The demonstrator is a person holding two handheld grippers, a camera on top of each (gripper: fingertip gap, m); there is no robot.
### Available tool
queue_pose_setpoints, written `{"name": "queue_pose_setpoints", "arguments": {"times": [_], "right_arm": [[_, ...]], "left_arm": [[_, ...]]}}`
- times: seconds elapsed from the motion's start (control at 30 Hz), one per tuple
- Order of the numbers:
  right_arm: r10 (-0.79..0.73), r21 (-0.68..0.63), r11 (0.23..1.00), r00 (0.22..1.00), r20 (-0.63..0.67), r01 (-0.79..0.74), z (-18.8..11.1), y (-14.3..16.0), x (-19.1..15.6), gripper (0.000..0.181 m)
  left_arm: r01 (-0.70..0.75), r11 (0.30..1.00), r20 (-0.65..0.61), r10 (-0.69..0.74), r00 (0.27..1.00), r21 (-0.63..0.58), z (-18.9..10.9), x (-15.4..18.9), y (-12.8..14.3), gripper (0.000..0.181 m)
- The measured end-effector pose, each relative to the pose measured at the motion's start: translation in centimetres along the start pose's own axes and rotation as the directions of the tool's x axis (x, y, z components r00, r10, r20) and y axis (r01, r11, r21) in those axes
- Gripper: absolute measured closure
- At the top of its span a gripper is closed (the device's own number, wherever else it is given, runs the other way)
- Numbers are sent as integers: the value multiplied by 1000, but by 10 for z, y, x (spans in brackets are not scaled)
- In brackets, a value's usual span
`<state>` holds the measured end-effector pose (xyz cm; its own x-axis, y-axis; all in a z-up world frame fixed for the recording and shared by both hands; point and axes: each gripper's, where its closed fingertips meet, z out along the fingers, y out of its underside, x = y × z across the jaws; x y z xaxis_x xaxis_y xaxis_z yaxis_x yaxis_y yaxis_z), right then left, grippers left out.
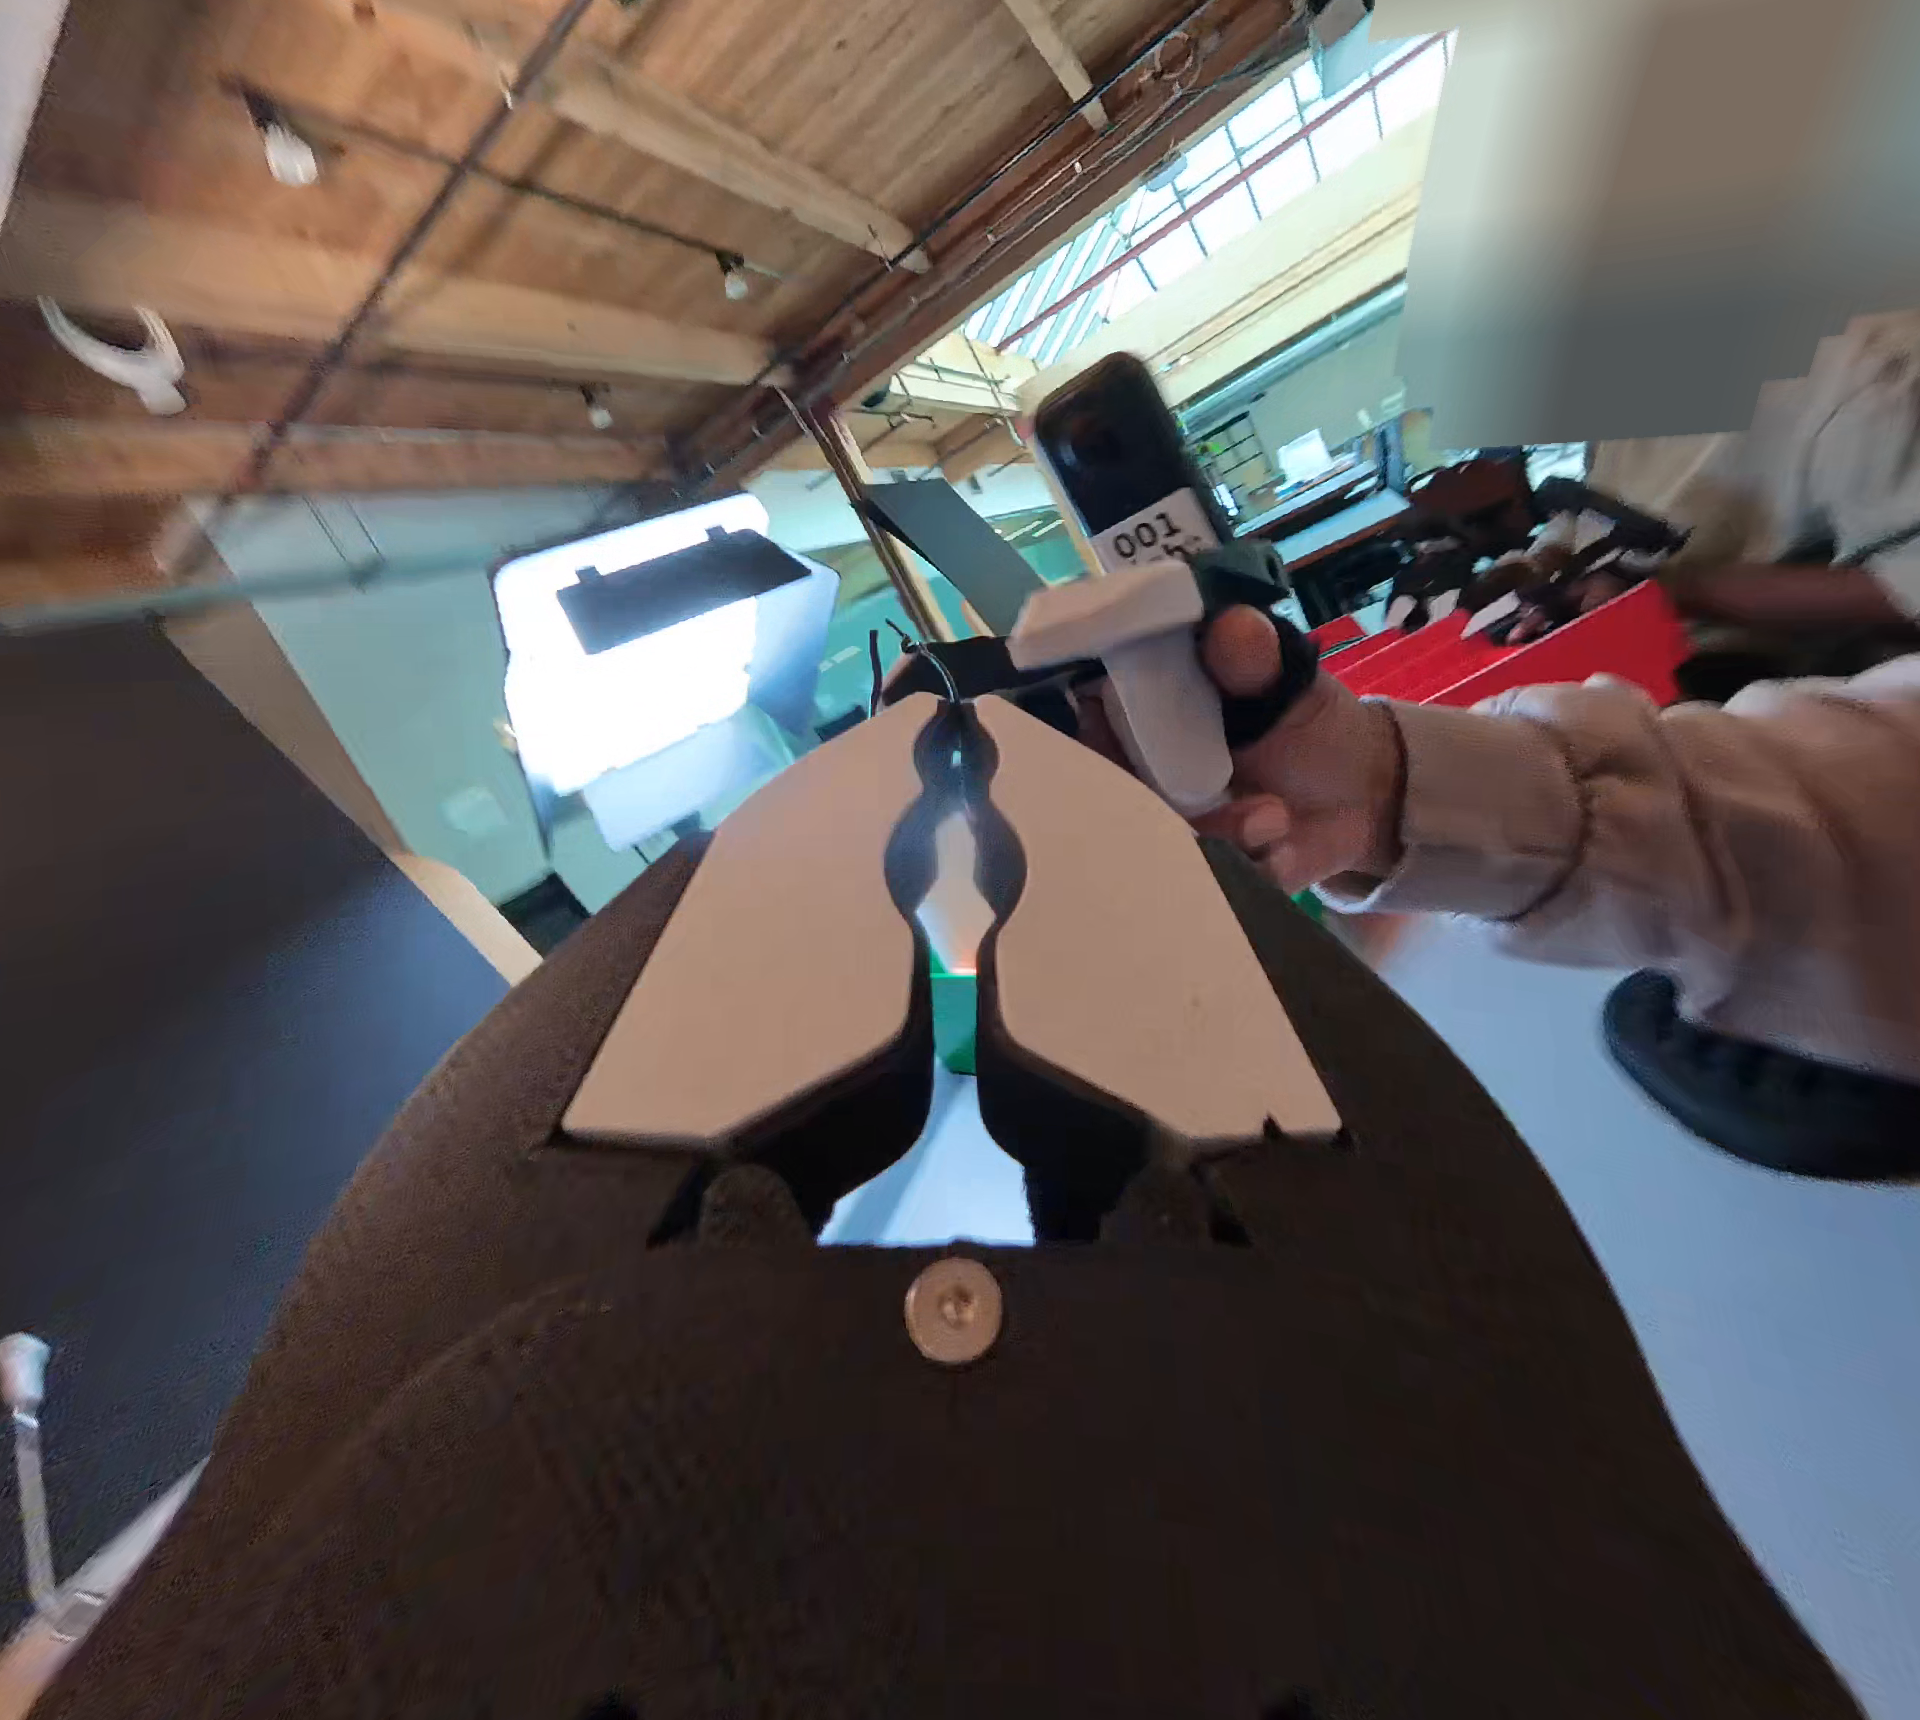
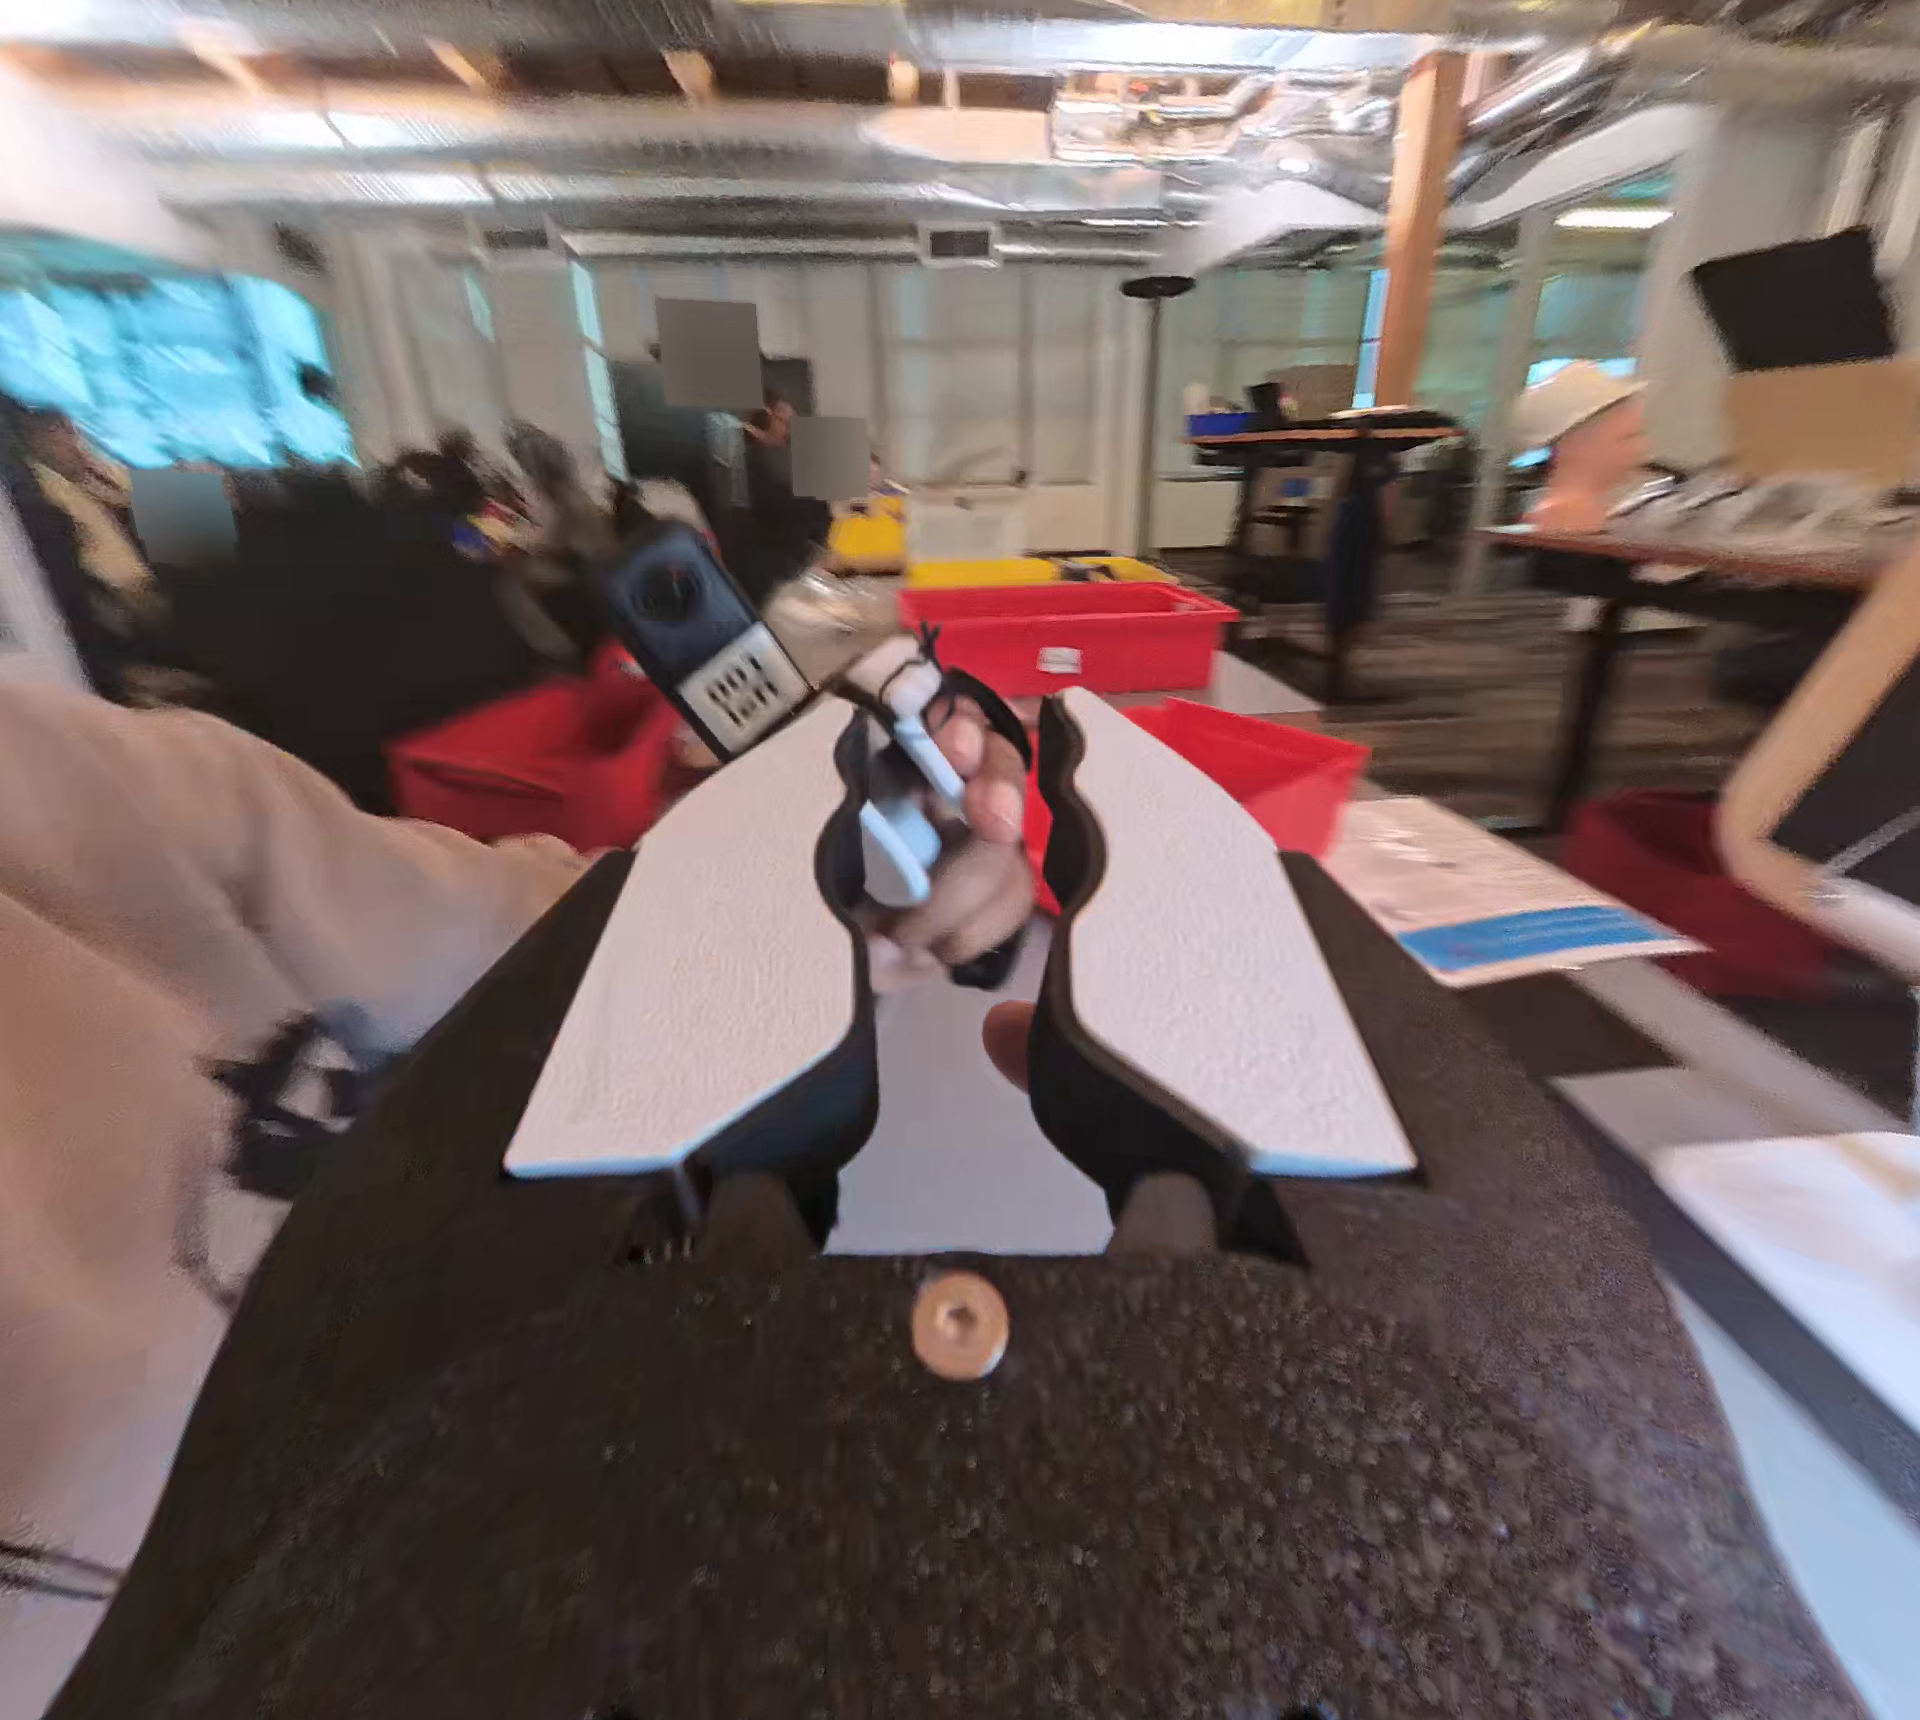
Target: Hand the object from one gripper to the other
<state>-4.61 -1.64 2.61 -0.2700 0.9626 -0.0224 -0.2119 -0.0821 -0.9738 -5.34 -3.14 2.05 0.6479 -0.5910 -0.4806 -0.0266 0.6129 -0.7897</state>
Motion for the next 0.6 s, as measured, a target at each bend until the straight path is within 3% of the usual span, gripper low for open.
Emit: {"name": "queue_pose_setpoints", "arguments": {"times": [0.13,0.23,0.3,0.4,0.5,0.6], "right_arm": [[143,28,989,983,113,-147,3,-4,-14,157],[99,-11,995,993,65,-98,8,2,-14,178],[8,-5,1000,1000,29,-8,8,-1,-15,181],[-177,5,984,983,-52,178,7,-7,-16,181],[-501,-15,862,849,-169,506,3,-15,-19,181],[-808,-109,577,546,-224,809,5,-12,-29,181]], "left_arm": [[-161,987,-2,161,987,-24,3,13,6,181],[-167,986,-4,167,986,-19,3,14,8,180],[-103,994,-5,103,995,-20,3,10,8,180],[135,991,-12,-135,991,13,2,-1,3,174],[494,869,-69,-492,868,8,4,-13,1,165],[795,605,-159,-790,592,-47,6,-15,3,159]]}}
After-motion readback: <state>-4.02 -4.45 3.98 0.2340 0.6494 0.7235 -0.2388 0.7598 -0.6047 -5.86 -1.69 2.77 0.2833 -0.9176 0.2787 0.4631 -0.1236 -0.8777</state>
